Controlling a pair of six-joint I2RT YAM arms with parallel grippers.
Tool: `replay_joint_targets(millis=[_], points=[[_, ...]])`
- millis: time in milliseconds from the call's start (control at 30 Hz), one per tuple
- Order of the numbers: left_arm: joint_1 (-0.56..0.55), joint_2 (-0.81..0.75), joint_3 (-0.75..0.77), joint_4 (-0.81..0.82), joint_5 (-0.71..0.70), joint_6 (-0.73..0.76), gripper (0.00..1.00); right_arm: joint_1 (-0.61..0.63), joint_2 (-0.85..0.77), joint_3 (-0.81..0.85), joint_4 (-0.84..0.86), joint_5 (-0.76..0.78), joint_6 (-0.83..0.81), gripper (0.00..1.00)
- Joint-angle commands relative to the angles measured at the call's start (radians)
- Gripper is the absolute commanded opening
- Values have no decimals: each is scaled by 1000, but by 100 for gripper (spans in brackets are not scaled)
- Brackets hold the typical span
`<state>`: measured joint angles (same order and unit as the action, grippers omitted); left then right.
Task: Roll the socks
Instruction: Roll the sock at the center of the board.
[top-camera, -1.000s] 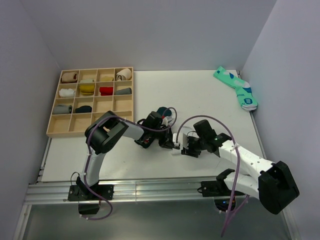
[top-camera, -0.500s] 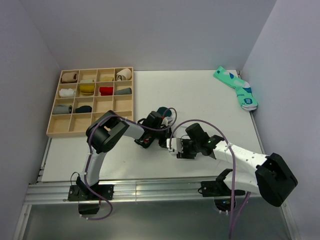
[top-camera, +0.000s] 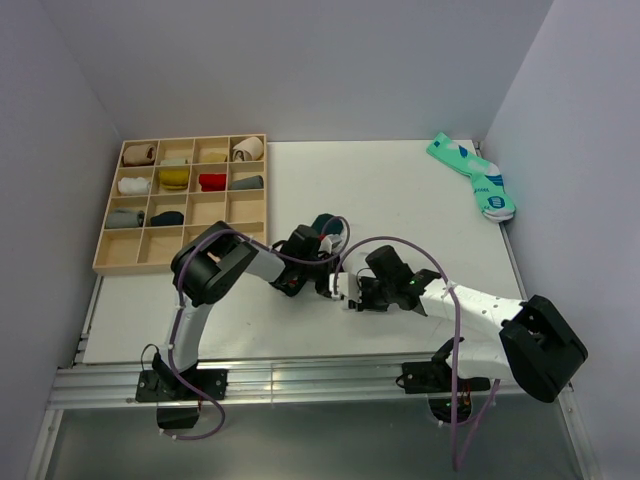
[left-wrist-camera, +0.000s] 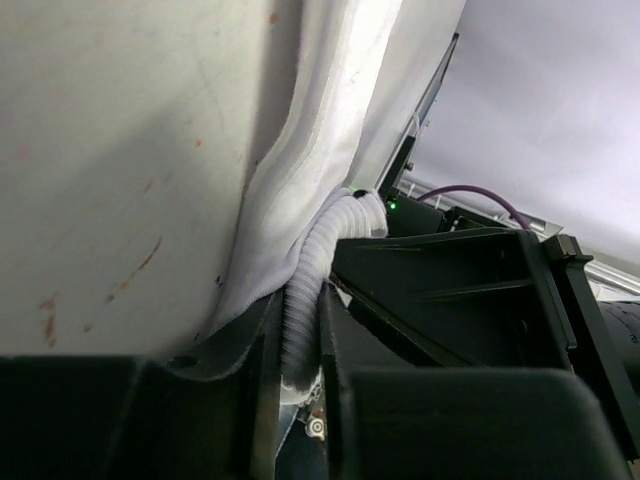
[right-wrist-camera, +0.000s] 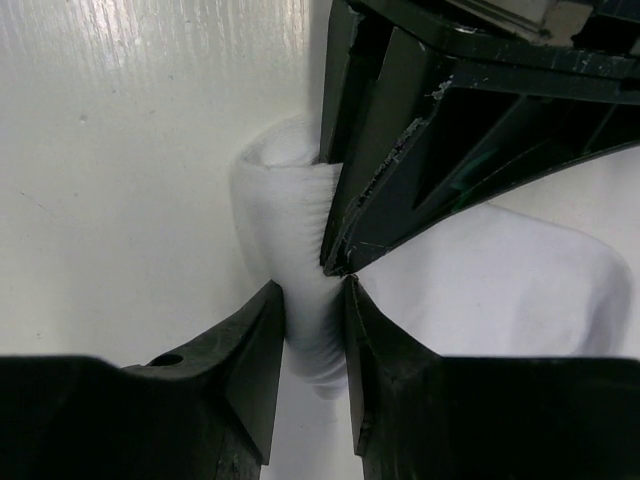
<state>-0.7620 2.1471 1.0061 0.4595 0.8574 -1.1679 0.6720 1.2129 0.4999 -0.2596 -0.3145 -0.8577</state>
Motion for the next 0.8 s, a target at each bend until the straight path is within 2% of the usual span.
replay_joint_targets(millis=[0, 100, 167, 233, 400, 567, 767], points=[[4, 1, -86, -81, -70, 5, 26, 8, 13, -9, -15, 6, 22, 16], [24, -52, -101, -71, -92, 5, 37, -2, -7, -29, -17, -9, 13, 15], [38, -101, -90, -108, -124, 52, 39, -3, -9, -32, -20, -12, 8, 15], [47, -139, -48, -224, -164, 103, 41, -5, -6, -31, -29, -20, 9, 15], [92, -161, 37, -337, -216, 198, 42, -8, -18, -32, -47, -32, -1, 15], [102, -95, 195, -516, -235, 341, 47, -15, -35, -32, -72, -44, -17, 15], [104, 2, 371, -631, -222, 496, 52, -18, -42, -18, -102, -38, -21, 15]])
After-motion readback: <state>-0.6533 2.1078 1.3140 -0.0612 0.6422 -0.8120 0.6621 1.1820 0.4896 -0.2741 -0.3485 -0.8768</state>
